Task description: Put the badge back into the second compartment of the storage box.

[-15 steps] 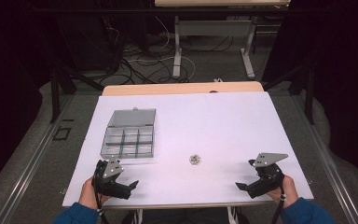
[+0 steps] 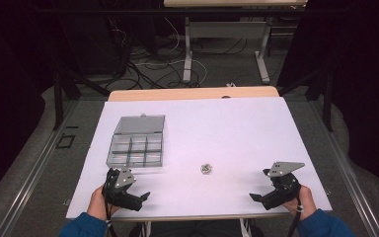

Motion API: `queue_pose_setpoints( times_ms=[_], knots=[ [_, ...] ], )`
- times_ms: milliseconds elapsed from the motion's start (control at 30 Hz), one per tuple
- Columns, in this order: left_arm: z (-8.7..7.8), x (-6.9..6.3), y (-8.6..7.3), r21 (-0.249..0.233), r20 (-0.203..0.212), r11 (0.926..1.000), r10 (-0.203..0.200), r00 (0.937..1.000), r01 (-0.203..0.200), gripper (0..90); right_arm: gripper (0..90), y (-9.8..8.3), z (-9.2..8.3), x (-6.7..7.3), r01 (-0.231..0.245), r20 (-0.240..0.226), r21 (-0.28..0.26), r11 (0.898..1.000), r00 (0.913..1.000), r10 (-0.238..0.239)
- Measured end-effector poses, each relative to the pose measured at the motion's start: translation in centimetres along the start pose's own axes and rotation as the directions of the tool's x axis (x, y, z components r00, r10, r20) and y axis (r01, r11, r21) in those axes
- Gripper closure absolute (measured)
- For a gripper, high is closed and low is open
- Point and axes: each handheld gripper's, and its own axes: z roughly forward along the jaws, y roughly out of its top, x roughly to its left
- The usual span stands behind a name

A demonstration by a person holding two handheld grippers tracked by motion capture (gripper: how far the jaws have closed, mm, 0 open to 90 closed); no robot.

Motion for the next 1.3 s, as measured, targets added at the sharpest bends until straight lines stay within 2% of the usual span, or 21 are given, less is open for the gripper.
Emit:
queue_pose_setpoints(
  times_ms=[33, 67, 233, 267, 500, 533, 833, 1200, 1300],
  knots=[
    [0.1, 0.0, 0.1, -0.003, 0.0, 1.0, 0.0, 1.0, 0.0, 0.4, 0.0, 0.0, 0.0, 0.0, 0.002, -0.001, 0.001, 1.0, 1.0, -0.002],
    [0.2, -0.1, 0.3, -0.003, -0.001, 1.0, 0.001, 1.0, -0.001, 0.4, 0.0, 0.0, 0.2, 0.0, 0.003, -0.003, -0.022, 1.0, 1.0, -0.003],
    [0.7, -0.4, 1.1, -0.006, -0.002, 0.9997, 0.022, 0.9997, -0.022, 0.4, 0.0, 0.1, 0.3, -0.1, 0.006, 0.005, -0.005, 1.0, 1.0, -0.006],
    [0.8, -0.5, 1.2, -0.017, 0.0, 0.9997, 0.014, 0.9999, -0.014, 0.4, 0.0, 0.1, 0.2, -0.2, 0.009, -0.003, 0.009, 1.0, 1.0, -0.009],
    [1.3, -0.8, 2.1, -0.039, 0.004, 0.999, 0.022, 0.9998, -0.022, 0.4, 0.0, 0.1, 0.3, -0.1, 0.002, -0.006, 0.012, 1.0, 1.0, -0.002],
    [1.4, -0.9, 2.2, -0.039, 0.012, 0.9992, 0.011, 0.9999, -0.01, 0.4, 0.0, 0.1, 0.4, -0.2, 0.006, -0.006, 0.012, 1.0, 1.0, -0.006],
    [2.5, -1.5, 3.8, -0.056, 0.021, 0.9971, 0.053, 0.9984, -0.052, 0.4, 0.0, 0.2, 0.4, -0.1, 0.006, -0.003, 0.017, 1.0, 1.0, -0.006],
    [3.9, -2.1, 5.2, -0.076, 0.029, 0.9953, 0.062, 0.9977, -0.06, 0.4, 0.0, 0.2, 0.4, -0.1, 0.0, -0.004, 0.016, 1.0, 1.0, 0.0],
    [4.3, -2.2, 5.6, -0.069, 0.032, 0.9947, 0.078, 0.9965, -0.075, 0.4, 0.0, 0.2, 0.4, -0.2, 0.004, -0.004, 0.016, 1.0, 1.0, -0.004]
  ],
)
